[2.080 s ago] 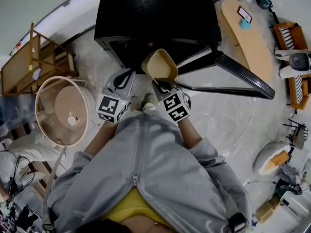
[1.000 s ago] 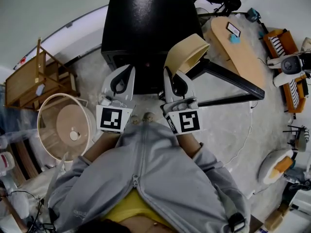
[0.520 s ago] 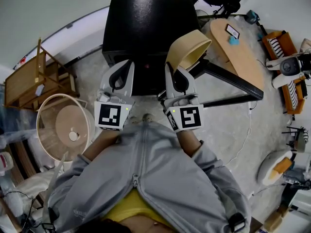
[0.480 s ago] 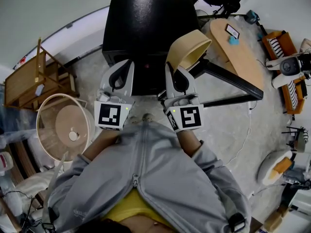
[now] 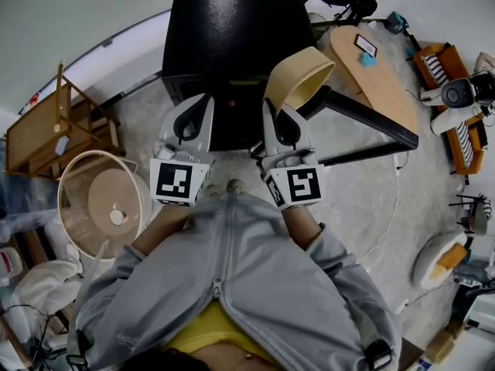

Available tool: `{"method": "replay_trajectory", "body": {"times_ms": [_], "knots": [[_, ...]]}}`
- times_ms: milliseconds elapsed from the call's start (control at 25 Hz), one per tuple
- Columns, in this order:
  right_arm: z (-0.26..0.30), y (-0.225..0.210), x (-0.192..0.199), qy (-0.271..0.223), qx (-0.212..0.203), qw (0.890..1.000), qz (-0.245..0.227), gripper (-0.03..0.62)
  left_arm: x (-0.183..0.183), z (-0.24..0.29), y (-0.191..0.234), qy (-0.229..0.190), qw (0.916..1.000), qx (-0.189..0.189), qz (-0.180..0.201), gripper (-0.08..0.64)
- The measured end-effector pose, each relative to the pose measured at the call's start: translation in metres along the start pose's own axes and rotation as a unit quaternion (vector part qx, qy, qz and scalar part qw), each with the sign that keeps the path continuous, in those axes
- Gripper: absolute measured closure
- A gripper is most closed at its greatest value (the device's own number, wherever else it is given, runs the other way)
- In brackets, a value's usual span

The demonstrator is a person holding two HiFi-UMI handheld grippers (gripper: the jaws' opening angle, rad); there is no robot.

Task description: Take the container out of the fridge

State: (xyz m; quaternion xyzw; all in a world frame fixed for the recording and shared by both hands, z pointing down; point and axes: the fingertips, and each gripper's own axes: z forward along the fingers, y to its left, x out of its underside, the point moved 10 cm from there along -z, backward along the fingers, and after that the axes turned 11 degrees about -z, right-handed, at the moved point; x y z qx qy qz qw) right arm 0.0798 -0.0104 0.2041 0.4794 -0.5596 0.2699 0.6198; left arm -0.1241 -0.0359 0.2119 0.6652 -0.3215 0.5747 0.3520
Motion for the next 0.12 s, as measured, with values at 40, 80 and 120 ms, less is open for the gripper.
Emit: {"method": "replay_trajectory", "body": {"times_ms": [40,80,120], "knots": [[-0.0033,0.0006,0.0003,0.001,0.000,1.000,0.000,0.591,0.0001,-0.0017,-0.0022,-0.001,1.0000,0.001,-0.001,0.555],[-0.0067,0.0013,0.0005,0.002,0.000,1.000,0.001,0.591,0.0001,-0.0034,-0.0044,-0.001,1.0000,0.001,-0.001,0.555],[-0.0101,0.0020,0.0006,0.004,0.000,1.000,0.001,0.591,0.0002,-0.0051,-0.0066,-0.002,1.0000,0.002,-0.002,0.555]]}}
